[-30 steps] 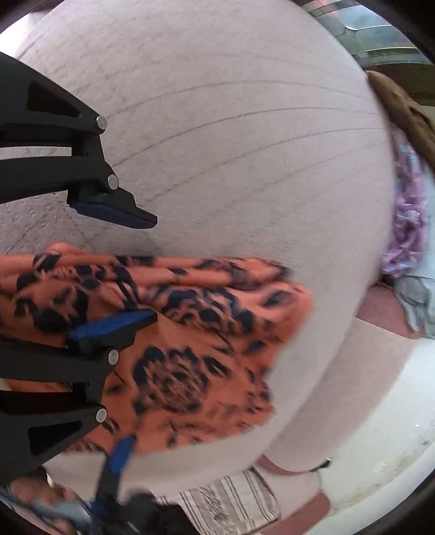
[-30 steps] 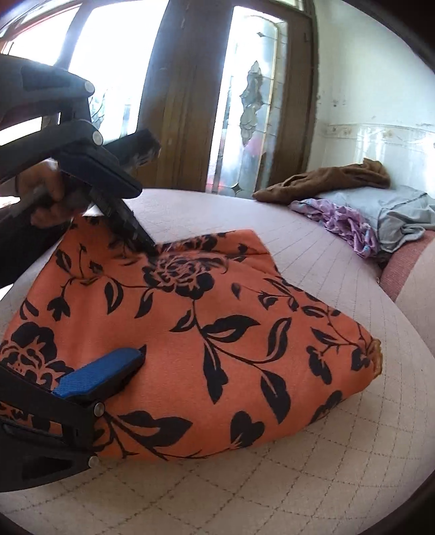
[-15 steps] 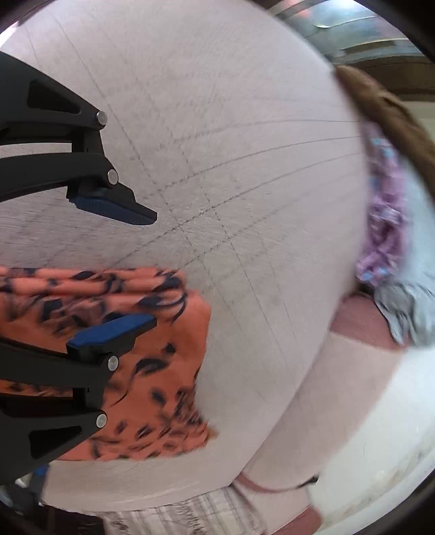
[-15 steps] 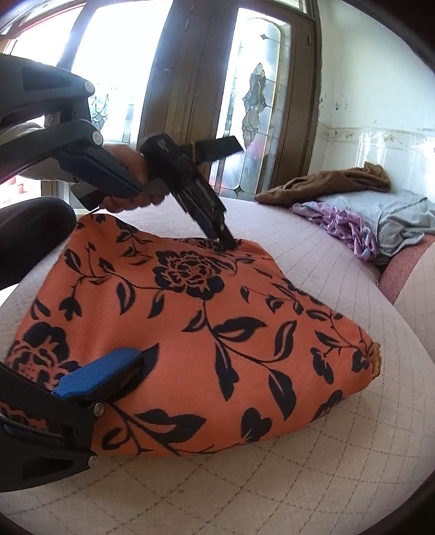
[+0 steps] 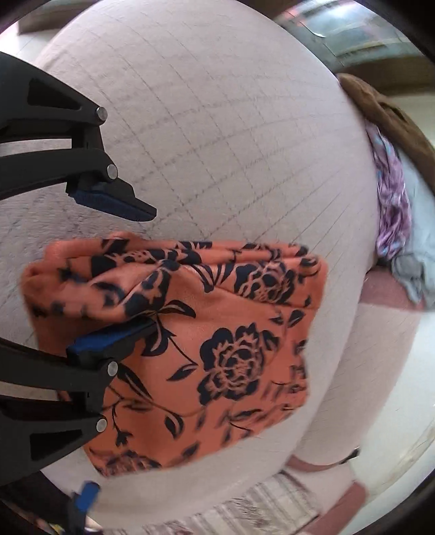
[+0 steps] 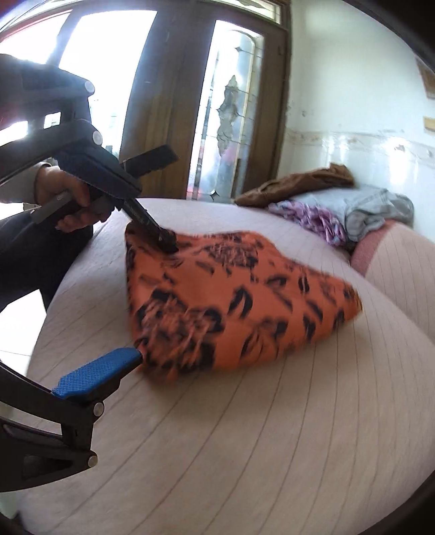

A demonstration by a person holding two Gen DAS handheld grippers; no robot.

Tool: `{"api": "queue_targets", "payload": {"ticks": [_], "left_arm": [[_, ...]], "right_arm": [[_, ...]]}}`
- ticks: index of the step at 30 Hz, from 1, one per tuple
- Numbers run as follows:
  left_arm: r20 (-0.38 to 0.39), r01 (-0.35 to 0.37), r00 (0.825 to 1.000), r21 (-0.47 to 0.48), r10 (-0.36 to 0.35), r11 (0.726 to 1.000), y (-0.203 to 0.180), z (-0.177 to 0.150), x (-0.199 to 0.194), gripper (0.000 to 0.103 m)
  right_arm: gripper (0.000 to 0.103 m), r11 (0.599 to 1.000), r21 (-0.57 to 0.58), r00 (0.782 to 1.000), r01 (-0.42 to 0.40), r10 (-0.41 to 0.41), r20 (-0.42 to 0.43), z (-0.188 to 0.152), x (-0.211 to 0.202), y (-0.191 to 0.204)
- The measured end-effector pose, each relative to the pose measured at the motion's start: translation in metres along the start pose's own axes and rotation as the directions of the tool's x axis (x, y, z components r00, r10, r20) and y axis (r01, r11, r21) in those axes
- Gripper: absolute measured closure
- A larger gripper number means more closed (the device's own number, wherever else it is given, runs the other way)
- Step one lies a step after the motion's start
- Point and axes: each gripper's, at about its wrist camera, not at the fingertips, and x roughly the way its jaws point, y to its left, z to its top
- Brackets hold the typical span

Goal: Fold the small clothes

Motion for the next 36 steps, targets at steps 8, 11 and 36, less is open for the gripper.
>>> {"api": "queue_targets", "payload": {"ticks": [8,11,36], "left_arm": [[-0.039,-0.015,0.999,-0.045,0.014,0.999,0.020,-0.015,-0.004,0.038],[0.013,-0.001,1.000,-0.043,0.002,0.999,0.016,-0.013,-0.024,0.039],[0.004,-0.014,1.000,-0.003,0.014,1.000,-0.015,0.026,0.047,0.027]], "right_arm": [[0.010,1.000,0.031,0.999,-0.002,0.001,0.034,-0.003,-0.023,-0.015],[0.010,1.000,0.024,1.000,-0.003,0.003,0.017,-0.003,-0.020,-0.013],[0.055,0.821,-0.305,0.865,0.482,-0.501,0.019,0.051,0.090,0.029]]}}
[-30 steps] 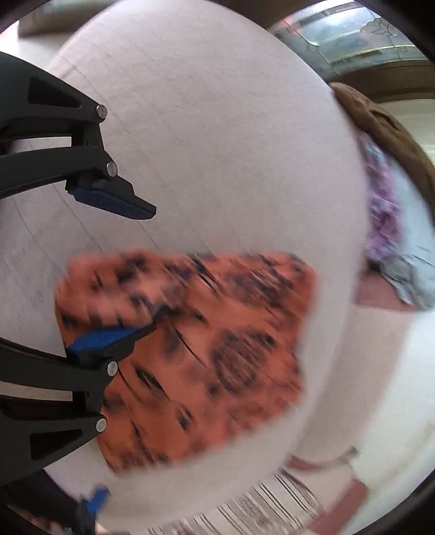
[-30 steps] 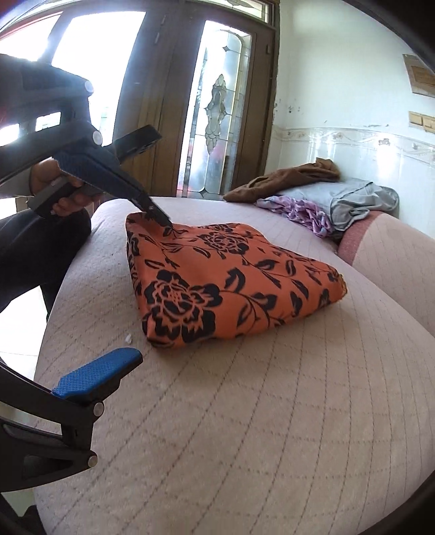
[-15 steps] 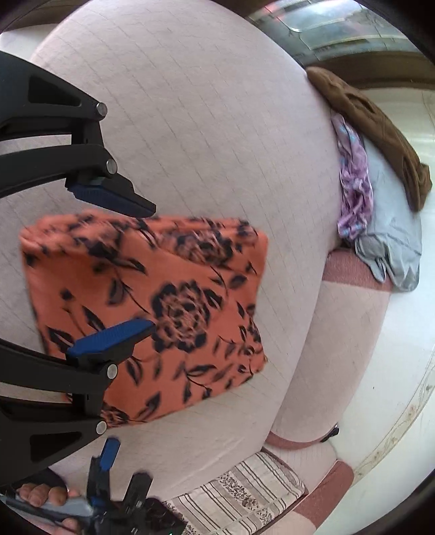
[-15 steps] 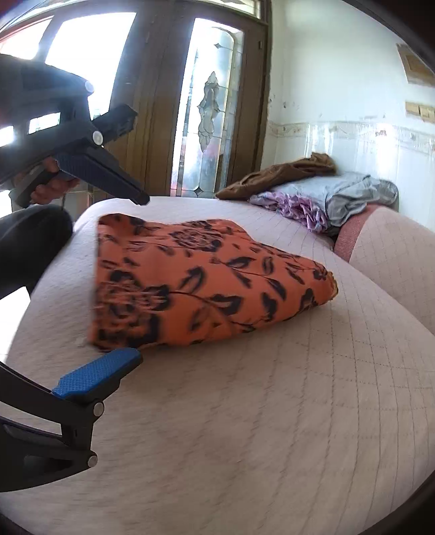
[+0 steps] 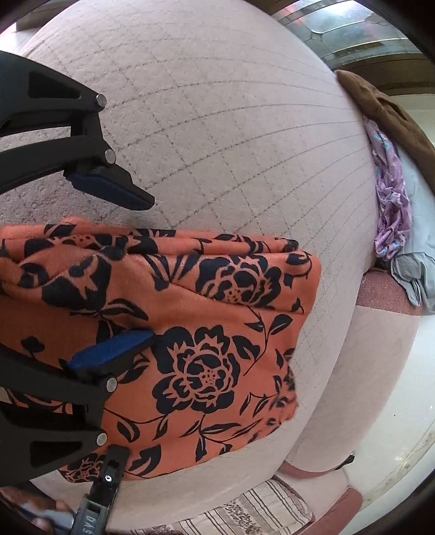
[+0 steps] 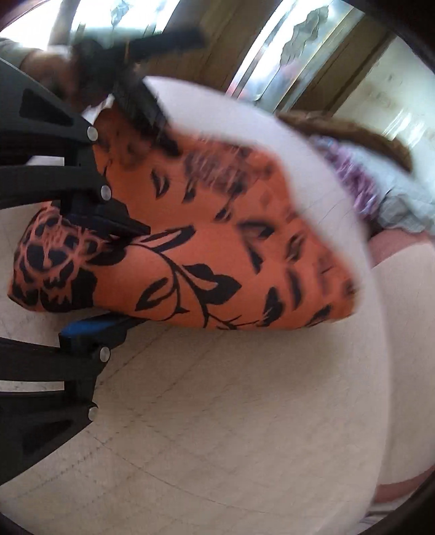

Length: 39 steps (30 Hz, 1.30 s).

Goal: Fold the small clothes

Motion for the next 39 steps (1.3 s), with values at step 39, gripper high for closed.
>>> {"api": "queue_targets", "payload": {"ticks": [39], "left_arm": [[0.014,0.048,0.999,-0.052,-0.047,0.998,0.043,-0.055,-0.055,0.029]], "right_arm": [[0.050,0.999,0.044,0.998,-0.022,0.019,0.054,0.098,-0.003,-0.013]]}}
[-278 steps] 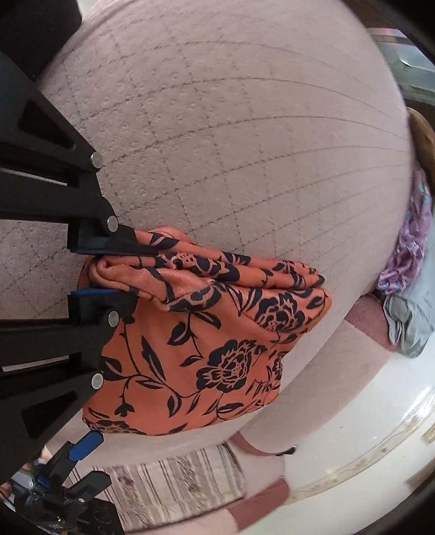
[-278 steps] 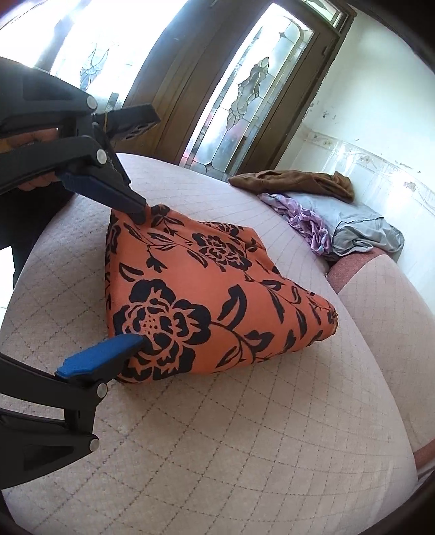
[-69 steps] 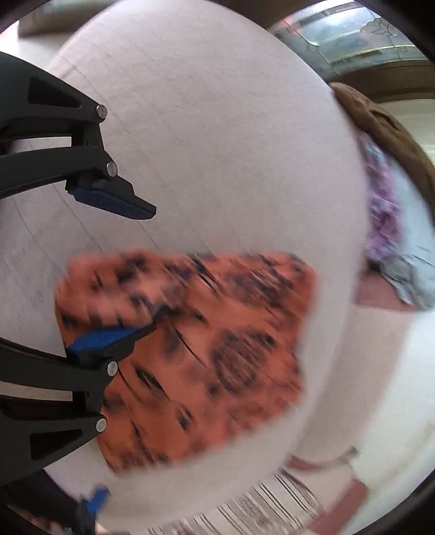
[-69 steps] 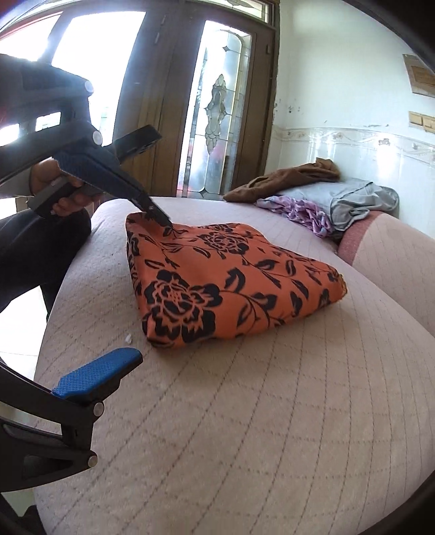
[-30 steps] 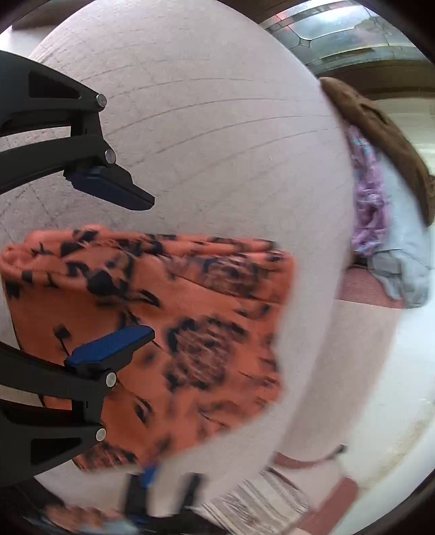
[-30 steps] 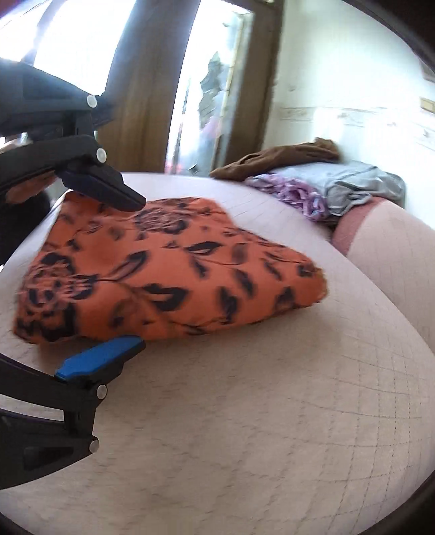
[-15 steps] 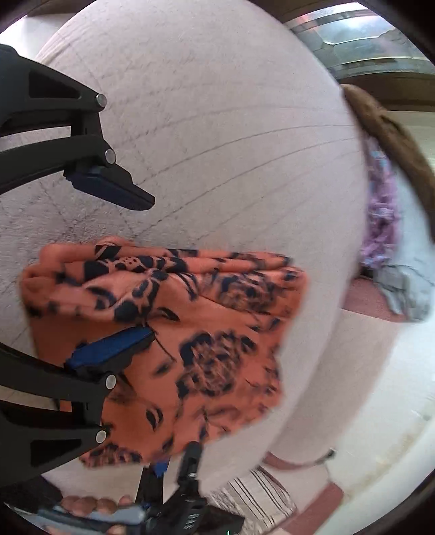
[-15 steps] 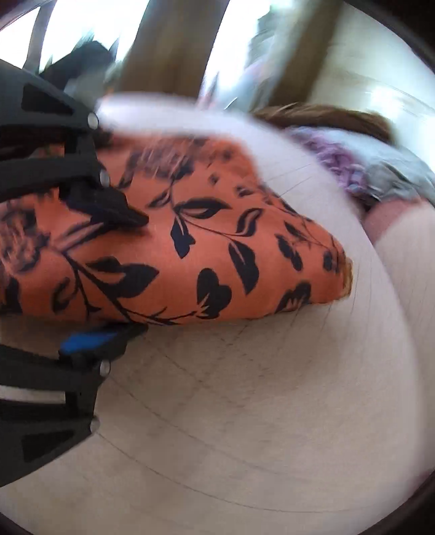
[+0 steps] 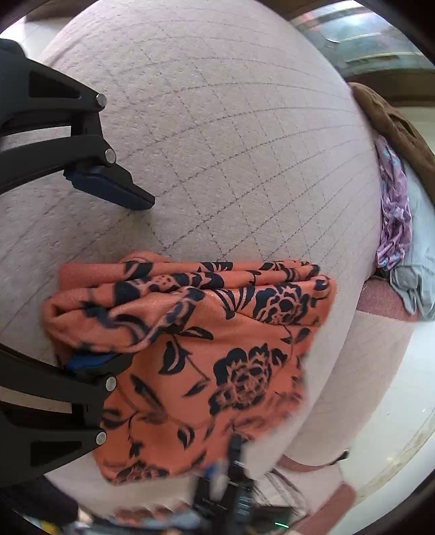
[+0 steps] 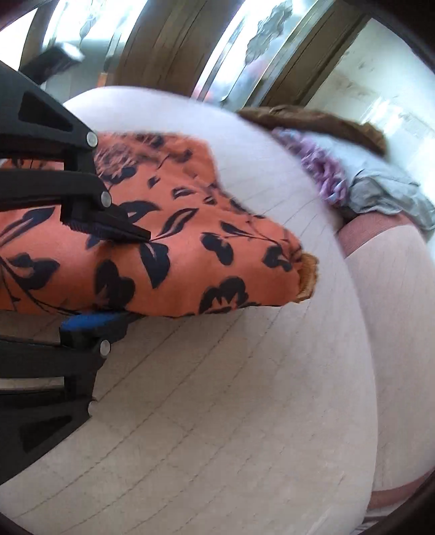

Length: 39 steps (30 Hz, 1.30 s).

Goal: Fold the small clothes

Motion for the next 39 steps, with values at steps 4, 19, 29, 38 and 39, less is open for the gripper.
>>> {"api": "queue_targets", "payload": {"ticks": [4,19,29,38,39], "left_arm": [[0.052,0.025,0.998,-0.032,-0.023,0.999,0.000,-0.011,-0.022,0.030],[-0.044,0.072,0.996,-0.205,-0.083,0.976,0.036,-0.026,-0.018,0.037],[-0.009,0.136,0.990,-0.260,-0.144,0.956,0.042,-0.020,-0.020,0.038],[0.057,0.208,0.978,-0.227,-0.200,0.951,0.035,-0.018,-0.033,0.038],[0.051,0.201,0.979,-0.201,-0.195,0.959,0.030,-0.013,-0.031,0.038]], "right_arm": [[0.033,0.979,0.152,0.991,-0.135,0.132,0.031,-0.029,-0.023,-0.038],[0.023,0.926,0.251,0.958,-0.284,0.263,0.114,-0.133,-0.077,-0.064],[0.023,0.904,0.260,0.940,-0.341,0.327,0.097,-0.133,-0.071,-0.064],[0.023,0.893,0.270,0.932,-0.361,0.353,0.077,-0.126,-0.061,-0.065],[0.023,0.894,0.267,0.933,-0.359,0.352,0.076,-0.121,-0.060,-0.064]]}}
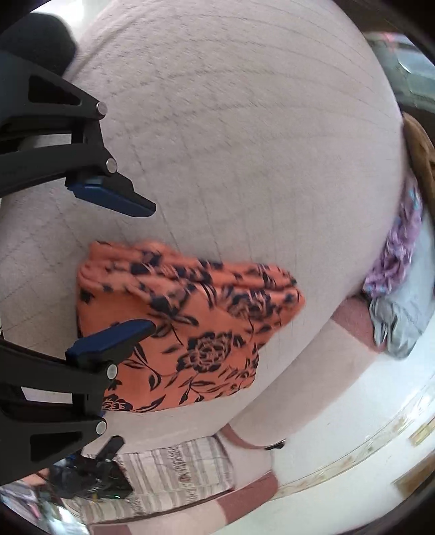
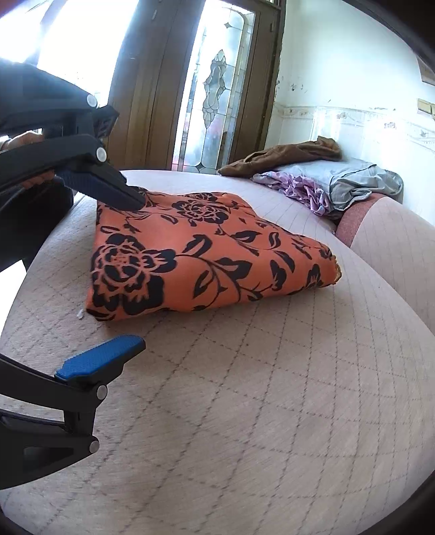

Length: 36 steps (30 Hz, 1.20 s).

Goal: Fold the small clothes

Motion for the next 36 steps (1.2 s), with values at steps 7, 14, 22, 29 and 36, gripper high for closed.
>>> {"api": "queue_targets", "payload": {"ticks": [7,14,22,29,36], "left_arm": [[0.043,-0.134,0.991,0.129,0.130,0.983,-0.041,0.030,0.034,0.038],[0.084,-0.226,0.974,0.237,0.211,0.945,-0.062,0.037,0.042,0.036],[0.087,-0.249,0.968,0.252,0.234,0.935,-0.062,0.043,0.049,0.030],[0.028,-0.031,0.999,0.148,0.027,0.988,-0.037,0.056,0.048,0.022],[-0.113,-0.013,0.993,0.180,0.034,0.984,-0.027,0.052,0.102,0.022]], "right_arm": [[0.023,1.000,-0.025,1.000,-0.002,0.002,-0.001,0.023,0.010,0.016],[0.023,0.998,-0.041,0.999,0.050,-0.050,-0.014,0.029,0.021,0.018],[0.023,0.995,-0.070,0.997,0.068,-0.070,-0.018,0.043,0.032,0.028],[0.023,0.993,-0.091,0.997,0.075,-0.078,-0.025,0.056,0.042,0.036],[0.020,0.994,-0.073,0.992,0.080,-0.087,-0.093,0.074,0.079,0.029]]}}
